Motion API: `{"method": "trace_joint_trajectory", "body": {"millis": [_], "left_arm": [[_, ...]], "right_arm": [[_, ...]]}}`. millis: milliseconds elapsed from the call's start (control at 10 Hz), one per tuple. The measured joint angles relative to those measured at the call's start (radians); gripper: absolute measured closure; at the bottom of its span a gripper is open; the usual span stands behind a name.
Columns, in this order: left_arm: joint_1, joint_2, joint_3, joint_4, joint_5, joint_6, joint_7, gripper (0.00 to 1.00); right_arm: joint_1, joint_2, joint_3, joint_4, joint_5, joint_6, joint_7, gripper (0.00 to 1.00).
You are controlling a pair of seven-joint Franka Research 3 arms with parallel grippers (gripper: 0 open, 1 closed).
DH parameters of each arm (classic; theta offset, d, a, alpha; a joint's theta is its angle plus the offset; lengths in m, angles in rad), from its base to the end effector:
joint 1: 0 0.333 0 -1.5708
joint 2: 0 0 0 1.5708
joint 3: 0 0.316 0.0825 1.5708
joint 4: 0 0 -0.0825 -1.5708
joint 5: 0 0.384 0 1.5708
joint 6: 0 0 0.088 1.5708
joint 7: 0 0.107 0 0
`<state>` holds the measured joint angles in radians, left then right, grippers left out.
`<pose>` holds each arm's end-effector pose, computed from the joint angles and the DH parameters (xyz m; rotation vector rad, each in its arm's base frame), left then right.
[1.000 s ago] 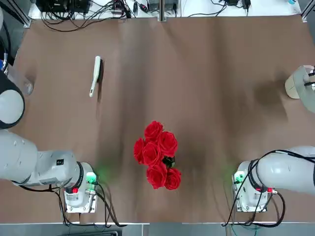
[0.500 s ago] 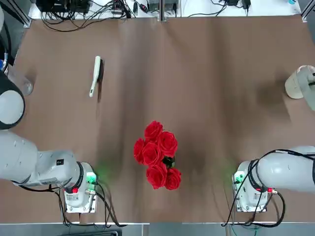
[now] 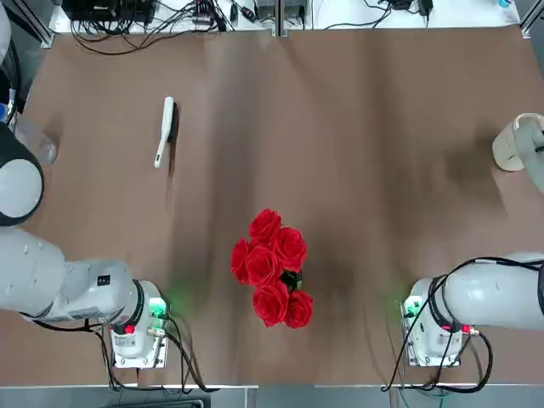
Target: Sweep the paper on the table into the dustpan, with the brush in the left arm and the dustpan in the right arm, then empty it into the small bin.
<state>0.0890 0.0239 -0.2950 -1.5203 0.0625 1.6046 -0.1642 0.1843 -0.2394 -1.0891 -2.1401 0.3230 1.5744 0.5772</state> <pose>0.5555 -0.1072 0.6389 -3.0957 0.0646 -0.1093 0.2996 -0.3522 0.4361 -1.8372 1.7078 0.4833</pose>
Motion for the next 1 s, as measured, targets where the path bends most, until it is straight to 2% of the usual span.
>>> {"method": "trace_joint_trajectory", "body": {"millis": [200,1000], "left_arm": [[0.0,0.0,0.0,0.0,0.001,0.0,0.0,0.0],[0.0,-0.001,0.0,0.002,0.001,0.0,0.0,0.0]], "right_arm": [[0.0,0.013,-0.007,0.022,0.0,-0.047,-0.003,0.67],[0.008,0.095,0.013,0.117,0.0,-0.145,-0.001,0.67]]}}
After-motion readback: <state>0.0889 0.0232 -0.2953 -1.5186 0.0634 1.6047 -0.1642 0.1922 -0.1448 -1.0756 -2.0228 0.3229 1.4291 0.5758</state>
